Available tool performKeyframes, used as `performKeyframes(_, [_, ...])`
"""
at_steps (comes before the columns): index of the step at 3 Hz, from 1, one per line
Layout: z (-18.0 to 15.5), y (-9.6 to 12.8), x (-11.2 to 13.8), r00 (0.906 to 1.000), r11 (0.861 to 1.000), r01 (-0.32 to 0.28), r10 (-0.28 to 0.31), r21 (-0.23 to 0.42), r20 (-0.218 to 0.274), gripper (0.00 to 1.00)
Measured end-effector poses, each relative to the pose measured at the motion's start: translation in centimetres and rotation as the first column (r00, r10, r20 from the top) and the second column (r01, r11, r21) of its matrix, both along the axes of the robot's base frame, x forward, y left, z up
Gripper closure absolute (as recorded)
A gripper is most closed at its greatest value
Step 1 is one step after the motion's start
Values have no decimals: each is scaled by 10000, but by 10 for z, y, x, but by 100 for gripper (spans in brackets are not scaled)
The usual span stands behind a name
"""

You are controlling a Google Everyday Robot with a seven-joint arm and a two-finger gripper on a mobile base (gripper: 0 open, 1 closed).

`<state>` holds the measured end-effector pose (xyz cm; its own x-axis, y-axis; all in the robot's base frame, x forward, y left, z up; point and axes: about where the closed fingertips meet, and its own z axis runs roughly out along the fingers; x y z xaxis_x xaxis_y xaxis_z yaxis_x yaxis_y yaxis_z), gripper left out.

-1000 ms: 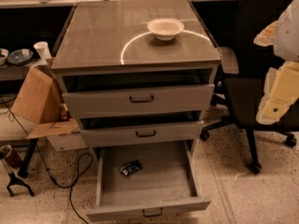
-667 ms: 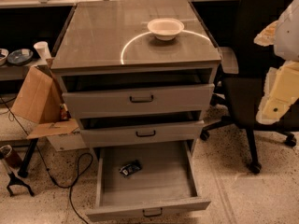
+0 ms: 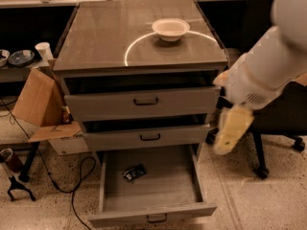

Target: Pick rxbar blueberry from bottom drawer and place on counter

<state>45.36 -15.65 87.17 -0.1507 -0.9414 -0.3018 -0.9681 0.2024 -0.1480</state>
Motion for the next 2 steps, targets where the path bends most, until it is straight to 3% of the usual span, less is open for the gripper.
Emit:
performKeyframes(1, [-110,52,-3,9899,9882,-916,1038,1230,-968,0])
performKeyframes(2, [-208,92,2,9730,9561,-1628,1965,2437,-1210,0])
